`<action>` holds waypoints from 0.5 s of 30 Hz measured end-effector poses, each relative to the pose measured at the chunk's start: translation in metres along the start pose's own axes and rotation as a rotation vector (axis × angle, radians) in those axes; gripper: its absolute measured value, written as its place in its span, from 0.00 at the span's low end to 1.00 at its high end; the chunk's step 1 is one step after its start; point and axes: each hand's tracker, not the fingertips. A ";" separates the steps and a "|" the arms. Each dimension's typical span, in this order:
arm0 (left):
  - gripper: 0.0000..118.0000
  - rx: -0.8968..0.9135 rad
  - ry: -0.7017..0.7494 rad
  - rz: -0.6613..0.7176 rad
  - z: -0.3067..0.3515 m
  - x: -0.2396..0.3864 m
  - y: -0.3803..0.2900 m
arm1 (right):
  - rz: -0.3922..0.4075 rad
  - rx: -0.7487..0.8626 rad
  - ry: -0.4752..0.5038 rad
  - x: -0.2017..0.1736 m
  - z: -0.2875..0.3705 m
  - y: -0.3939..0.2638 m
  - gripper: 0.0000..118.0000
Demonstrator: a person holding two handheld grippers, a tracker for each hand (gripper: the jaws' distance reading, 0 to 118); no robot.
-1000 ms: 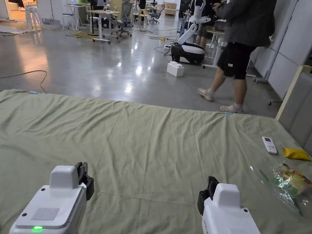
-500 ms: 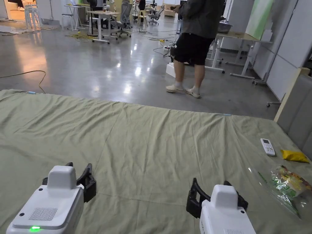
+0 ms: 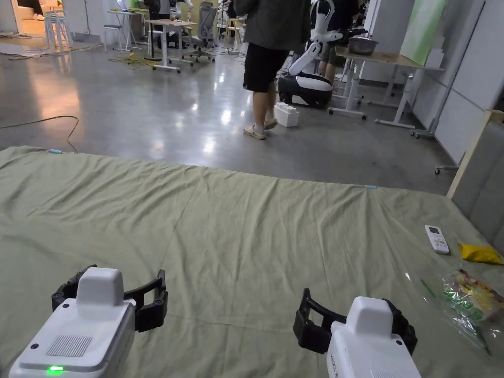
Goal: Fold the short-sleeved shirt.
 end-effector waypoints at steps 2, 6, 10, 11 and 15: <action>0.83 0.002 0.025 -0.010 -0.002 -0.001 -0.001 | 0.000 0.011 0.007 0.002 0.000 0.001 1.00; 0.83 0.008 0.017 -0.006 -0.004 -0.007 -0.002 | 0.005 0.032 0.003 0.006 -0.002 0.004 1.00; 0.83 0.020 -0.002 0.005 -0.006 -0.011 0.000 | -0.022 0.014 -0.014 0.011 -0.007 0.007 1.00; 0.83 0.029 -0.011 0.008 -0.006 -0.012 0.001 | -0.024 0.011 -0.018 0.013 -0.009 0.006 1.00; 0.83 0.048 -0.003 0.017 -0.007 -0.013 0.005 | -0.032 -0.018 -0.022 0.019 -0.014 0.006 1.00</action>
